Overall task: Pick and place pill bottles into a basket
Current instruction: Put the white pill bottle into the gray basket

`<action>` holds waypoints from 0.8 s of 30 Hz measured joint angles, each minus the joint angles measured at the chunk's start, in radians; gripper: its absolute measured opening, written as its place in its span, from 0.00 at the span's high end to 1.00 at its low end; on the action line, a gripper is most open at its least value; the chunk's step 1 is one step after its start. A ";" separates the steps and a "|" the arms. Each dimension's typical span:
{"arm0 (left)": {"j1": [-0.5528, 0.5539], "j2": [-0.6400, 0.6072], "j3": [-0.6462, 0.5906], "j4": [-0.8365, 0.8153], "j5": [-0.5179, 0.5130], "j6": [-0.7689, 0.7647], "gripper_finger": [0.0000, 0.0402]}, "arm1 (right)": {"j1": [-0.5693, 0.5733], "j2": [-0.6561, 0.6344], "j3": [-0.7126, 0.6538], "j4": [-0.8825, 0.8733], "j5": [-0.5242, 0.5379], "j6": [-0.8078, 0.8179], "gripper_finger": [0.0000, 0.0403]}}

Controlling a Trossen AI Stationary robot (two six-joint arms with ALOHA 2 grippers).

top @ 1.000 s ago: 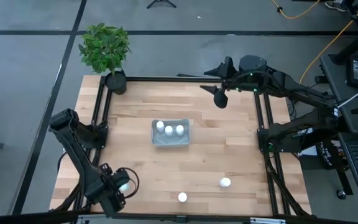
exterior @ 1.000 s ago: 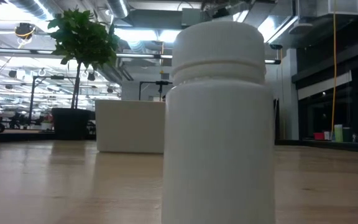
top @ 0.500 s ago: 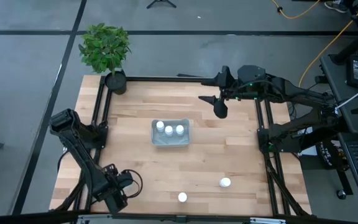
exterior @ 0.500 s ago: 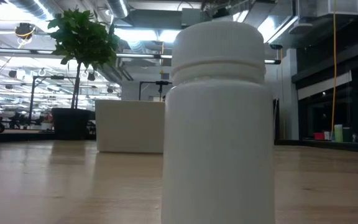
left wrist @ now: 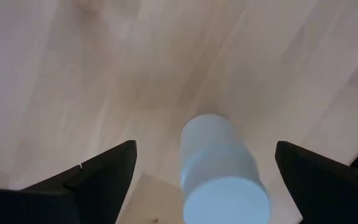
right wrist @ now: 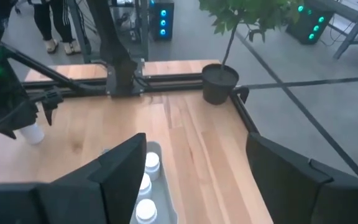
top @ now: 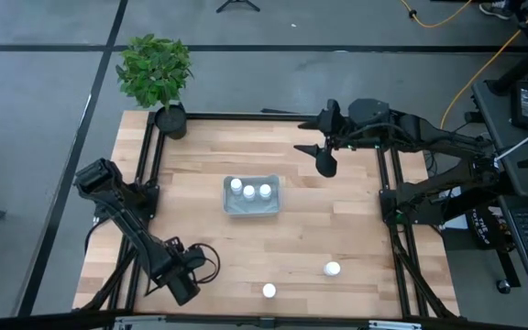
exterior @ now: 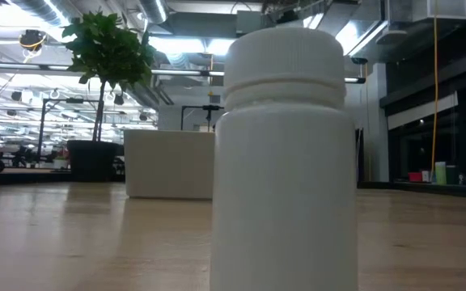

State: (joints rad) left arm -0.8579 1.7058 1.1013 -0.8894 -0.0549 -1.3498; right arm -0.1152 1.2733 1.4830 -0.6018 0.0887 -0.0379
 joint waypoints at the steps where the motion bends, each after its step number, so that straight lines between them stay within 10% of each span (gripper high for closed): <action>1: 0.004 0.000 0.000 0.004 0.004 0.001 0.07 | 0.000 0.000 0.000 -0.009 0.000 0.000 0.31; 24: 0.005 -0.002 0.002 0.044 0.092 0.006 0.59 | -0.001 0.000 0.000 -0.026 0.000 -0.072 0.31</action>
State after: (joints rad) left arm -0.8531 1.7034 1.1029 -0.8455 0.0371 -1.3438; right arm -0.1158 1.2736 1.4830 -0.6273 0.0887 -0.1098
